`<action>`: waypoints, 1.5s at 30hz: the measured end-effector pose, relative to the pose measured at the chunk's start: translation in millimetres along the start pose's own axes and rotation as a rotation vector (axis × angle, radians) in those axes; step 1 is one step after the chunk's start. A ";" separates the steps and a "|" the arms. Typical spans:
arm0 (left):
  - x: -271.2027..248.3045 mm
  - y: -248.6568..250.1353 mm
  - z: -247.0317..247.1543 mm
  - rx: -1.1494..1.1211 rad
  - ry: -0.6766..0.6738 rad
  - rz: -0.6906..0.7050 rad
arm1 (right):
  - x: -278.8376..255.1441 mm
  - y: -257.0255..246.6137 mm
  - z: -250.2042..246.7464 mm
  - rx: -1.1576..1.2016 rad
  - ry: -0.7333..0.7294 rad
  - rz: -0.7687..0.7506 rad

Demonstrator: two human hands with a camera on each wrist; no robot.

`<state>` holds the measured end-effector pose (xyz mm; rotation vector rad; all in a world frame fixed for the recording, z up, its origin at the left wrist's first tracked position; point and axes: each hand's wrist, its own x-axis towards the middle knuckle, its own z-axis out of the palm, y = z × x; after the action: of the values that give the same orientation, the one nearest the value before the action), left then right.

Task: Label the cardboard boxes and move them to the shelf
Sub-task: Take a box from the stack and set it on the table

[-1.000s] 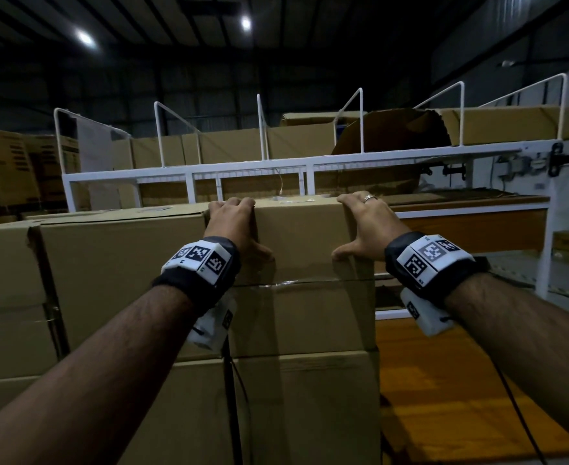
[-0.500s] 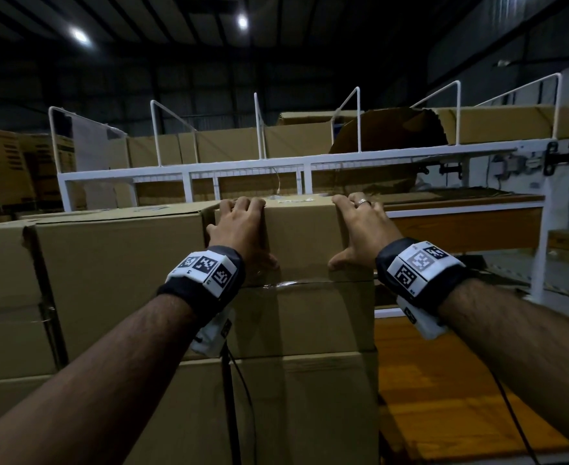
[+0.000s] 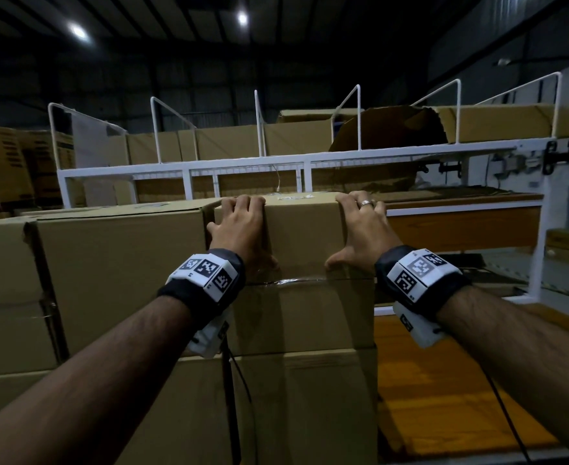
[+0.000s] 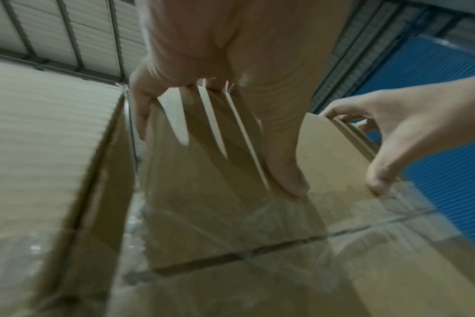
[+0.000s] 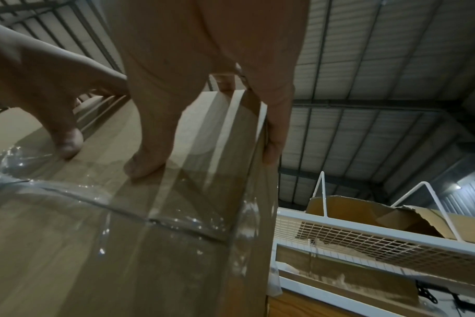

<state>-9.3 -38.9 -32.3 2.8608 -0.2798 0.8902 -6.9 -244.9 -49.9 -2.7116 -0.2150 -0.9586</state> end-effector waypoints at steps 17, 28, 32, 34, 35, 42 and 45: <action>7.5 54.1 -23.2 -0.088 0.109 0.105 | -1.8 43.2 -43.1 0.044 0.196 -0.014; 25.8 139.5 -13.8 -0.173 0.144 0.242 | -28.6 114.0 -104.1 -0.058 0.234 0.065; 32.8 176.4 -2.6 -0.215 0.138 0.319 | -40.8 147.8 -119.4 -0.105 0.278 0.132; 33.3 195.4 4.9 -0.231 0.122 0.323 | -45.5 165.2 -122.9 -0.129 0.277 0.147; 32.9 204.9 9.2 -0.229 0.121 0.327 | -48.2 175.4 -123.6 -0.132 0.276 0.152; 31.5 273.5 49.1 -0.206 0.088 0.275 | -54.4 260.5 -113.6 -0.078 0.228 0.095; 28.6 301.2 70.2 -0.193 0.070 0.207 | -49.3 297.7 -105.1 -0.065 0.187 0.042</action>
<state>-12.5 -348.8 -52.0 2.6516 -0.6268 0.9387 -41.3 -562.5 -59.1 -2.6510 -0.0922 -1.2176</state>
